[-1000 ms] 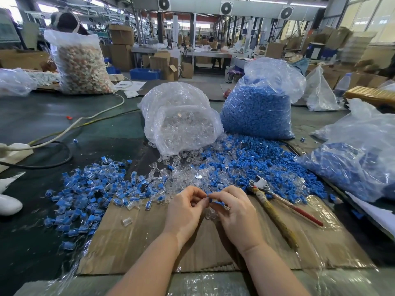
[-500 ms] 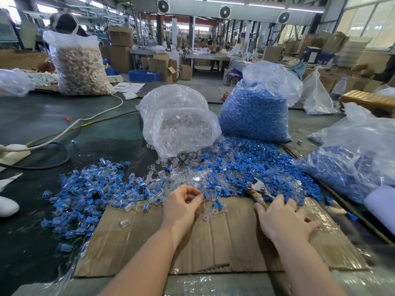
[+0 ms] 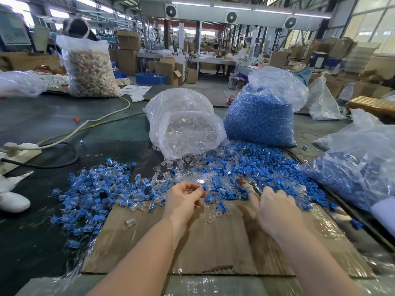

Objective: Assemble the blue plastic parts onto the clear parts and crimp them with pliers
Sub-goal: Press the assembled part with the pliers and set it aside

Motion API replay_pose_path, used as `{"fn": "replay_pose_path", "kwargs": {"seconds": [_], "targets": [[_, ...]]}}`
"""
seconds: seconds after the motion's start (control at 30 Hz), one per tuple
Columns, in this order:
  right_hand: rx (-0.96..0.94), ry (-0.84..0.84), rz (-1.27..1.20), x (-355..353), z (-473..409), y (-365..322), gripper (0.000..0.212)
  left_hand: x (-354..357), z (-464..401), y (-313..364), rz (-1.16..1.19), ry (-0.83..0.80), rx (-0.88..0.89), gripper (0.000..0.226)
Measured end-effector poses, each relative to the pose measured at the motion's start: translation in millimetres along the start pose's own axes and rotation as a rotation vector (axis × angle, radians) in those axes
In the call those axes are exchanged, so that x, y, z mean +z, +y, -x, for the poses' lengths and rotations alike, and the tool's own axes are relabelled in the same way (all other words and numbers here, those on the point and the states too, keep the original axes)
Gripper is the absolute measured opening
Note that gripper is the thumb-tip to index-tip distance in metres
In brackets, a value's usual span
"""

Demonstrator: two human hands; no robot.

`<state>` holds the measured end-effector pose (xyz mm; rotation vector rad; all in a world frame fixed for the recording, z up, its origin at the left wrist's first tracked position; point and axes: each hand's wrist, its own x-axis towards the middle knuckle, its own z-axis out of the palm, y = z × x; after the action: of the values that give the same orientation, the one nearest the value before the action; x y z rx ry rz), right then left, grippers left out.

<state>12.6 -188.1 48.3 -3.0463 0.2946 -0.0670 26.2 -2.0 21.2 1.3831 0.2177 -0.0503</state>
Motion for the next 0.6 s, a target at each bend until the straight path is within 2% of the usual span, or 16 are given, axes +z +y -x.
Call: {"fn": "replay_pose_path", "kwargs": {"seconds": [0.13, 0.23, 0.47, 0.6], "targets": [[-0.146, -0.246, -0.473, -18.3, 3.5, -20.6, 0.043, 4.1, -4.9, 5.0, 0.011, 0.016, 0.006, 0.005], [-0.172, -0.437, -0.678, -25.7, 9.1, -29.4, 0.043, 6.0, -8.6, 7.9, 0.022, 0.031, -0.011, 0.003], [-0.127, -0.629, -0.862, -29.7, 15.0, -35.0, 0.047, 1.6, -13.2, 10.6, -0.030, 0.144, -0.025, 0.003], [-0.201, -0.709, -0.767, -28.7, 9.6, -32.6, 0.017, -0.8, -12.4, 14.9, -0.077, 0.143, -0.020, 0.004]]}}
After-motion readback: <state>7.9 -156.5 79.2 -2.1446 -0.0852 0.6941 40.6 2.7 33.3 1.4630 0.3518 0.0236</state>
